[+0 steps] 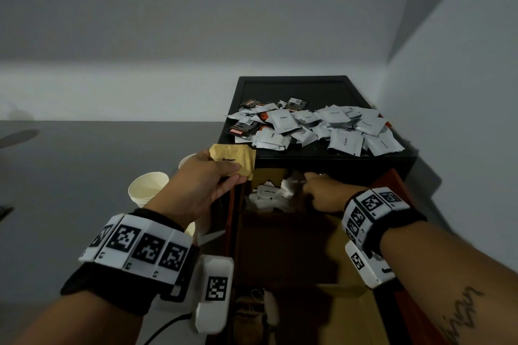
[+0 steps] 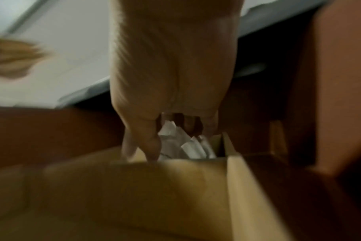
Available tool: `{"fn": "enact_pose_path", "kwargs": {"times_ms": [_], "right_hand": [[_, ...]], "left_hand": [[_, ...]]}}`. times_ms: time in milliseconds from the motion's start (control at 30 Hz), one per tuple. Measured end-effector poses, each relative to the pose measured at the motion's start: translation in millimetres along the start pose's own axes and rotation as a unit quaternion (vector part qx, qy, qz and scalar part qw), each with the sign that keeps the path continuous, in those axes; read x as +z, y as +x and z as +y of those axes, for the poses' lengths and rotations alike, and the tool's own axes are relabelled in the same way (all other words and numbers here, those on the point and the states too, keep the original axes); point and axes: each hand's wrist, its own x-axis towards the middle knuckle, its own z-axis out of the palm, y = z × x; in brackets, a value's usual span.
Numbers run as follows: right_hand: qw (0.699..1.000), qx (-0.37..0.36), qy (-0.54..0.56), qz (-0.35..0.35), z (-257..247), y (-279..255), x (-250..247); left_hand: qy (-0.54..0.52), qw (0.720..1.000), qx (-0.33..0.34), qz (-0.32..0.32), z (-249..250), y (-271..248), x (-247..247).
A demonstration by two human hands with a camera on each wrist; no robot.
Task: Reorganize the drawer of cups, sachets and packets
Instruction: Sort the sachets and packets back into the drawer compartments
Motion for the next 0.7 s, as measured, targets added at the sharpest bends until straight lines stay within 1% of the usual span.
{"fn": "enact_pose_path", "kwargs": {"times_ms": [100, 167, 233, 267, 300, 367, 400, 433, 500, 533, 567, 600, 700], "right_hand": [[0.998, 0.041, -0.042, -0.031, -7, 6, -1], [0.997, 0.060, -0.041, -0.036, -13, 7, 0], [0.997, 0.062, -0.038, -0.029, -18, 4, 2], [0.998, 0.054, -0.025, -0.037, -18, 9, 4], [0.997, 0.059, 0.010, -0.049, -21, 13, 4], [0.997, 0.055, 0.032, -0.040, -19, 26, 7], [0.997, 0.057, 0.034, -0.034, -15, 29, 6], [0.997, 0.063, 0.043, -0.004, -8, 32, 6], [0.994, 0.042, 0.074, 0.068, 1, 23, 1], [0.992, 0.034, 0.084, 0.092, 7, 20, 0], [0.988, 0.043, 0.099, 0.108, 11, 15, -2], [0.984, 0.052, 0.118, 0.119, 15, 13, -1], [0.977, 0.088, 0.160, 0.106, 25, 13, 1]], "left_hand": [[0.005, 1.000, -0.002, -0.007, 0, -1, 5], [0.008, 1.000, -0.003, -0.008, -1, -2, 7], [0.012, 1.000, -0.003, -0.011, 0, -3, 7], [0.013, 1.000, -0.003, -0.011, 0, -3, 7], [0.014, 1.000, -0.002, -0.011, 0, -3, 6], [0.015, 1.000, 0.001, -0.011, 1, -3, 5], [0.016, 1.000, 0.003, -0.012, 1, -3, 4], [0.016, 1.000, 0.004, -0.012, 1, -3, 3], [0.015, 1.000, 0.006, -0.013, 1, -2, 1], [0.015, 1.000, 0.007, -0.014, 1, -2, 0], [0.015, 1.000, 0.007, -0.014, 1, -2, 0], [0.017, 1.000, 0.007, -0.015, 1, -1, 1], [0.017, 1.000, 0.001, -0.016, 1, 0, 3]]}}
